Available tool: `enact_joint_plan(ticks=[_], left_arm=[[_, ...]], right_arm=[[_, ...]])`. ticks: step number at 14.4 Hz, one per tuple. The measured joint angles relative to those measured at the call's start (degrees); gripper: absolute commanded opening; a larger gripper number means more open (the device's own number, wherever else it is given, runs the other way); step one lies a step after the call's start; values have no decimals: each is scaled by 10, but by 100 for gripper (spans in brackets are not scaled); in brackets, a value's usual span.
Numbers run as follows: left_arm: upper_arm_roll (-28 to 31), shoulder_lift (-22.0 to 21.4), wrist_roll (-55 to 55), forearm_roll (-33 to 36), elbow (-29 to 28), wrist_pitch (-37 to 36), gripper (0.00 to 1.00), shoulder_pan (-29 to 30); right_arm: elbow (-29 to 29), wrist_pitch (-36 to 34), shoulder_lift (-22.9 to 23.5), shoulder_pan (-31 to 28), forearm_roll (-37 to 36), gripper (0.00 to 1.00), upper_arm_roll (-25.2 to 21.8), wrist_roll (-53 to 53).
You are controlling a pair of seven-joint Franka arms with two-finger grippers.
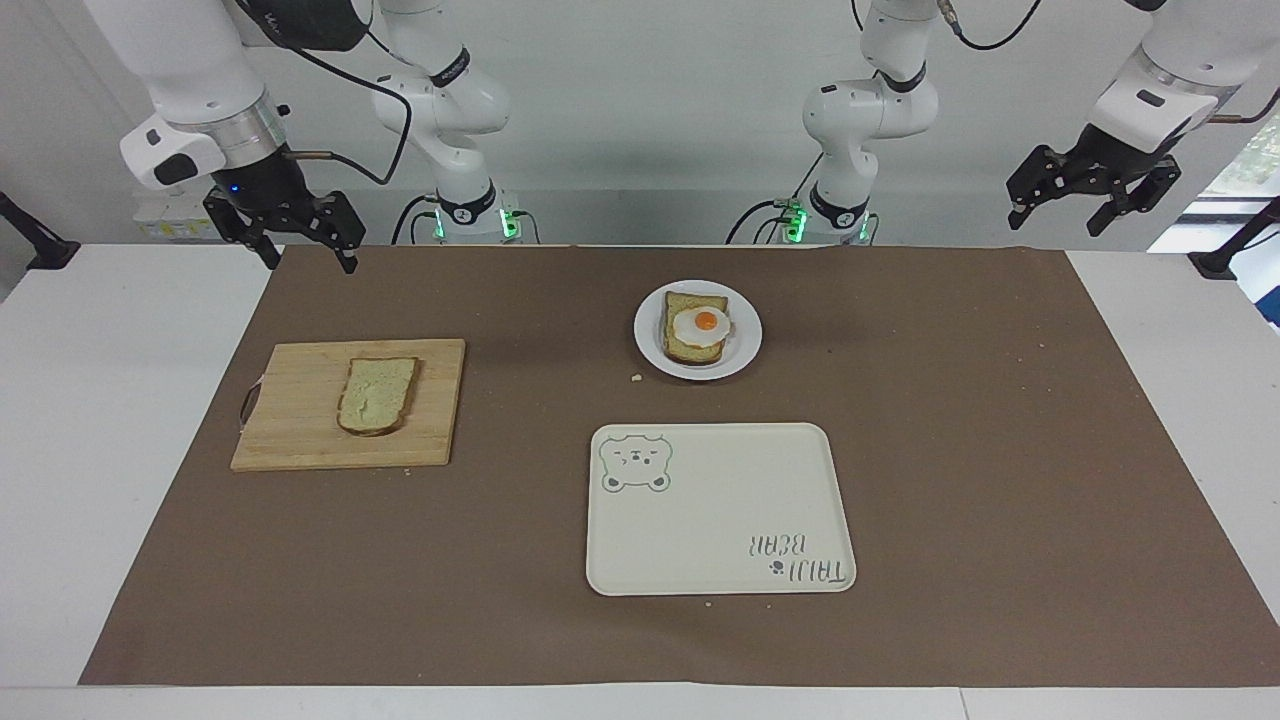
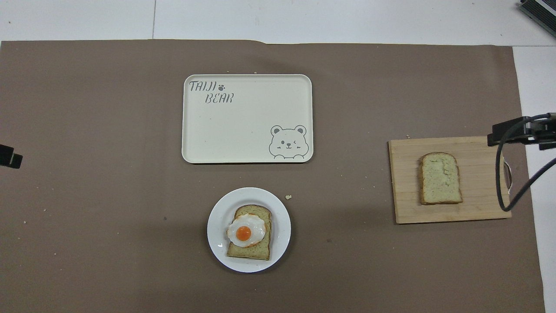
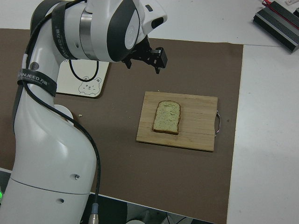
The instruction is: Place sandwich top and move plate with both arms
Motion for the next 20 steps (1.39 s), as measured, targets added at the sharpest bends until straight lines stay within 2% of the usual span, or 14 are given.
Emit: enact_joint_plan(ticks=[20], left_arm=[[0, 0, 0, 0, 0, 0, 100, 0]], right_arm=[[-11, 10, -1, -1, 0, 100, -1, -1]])
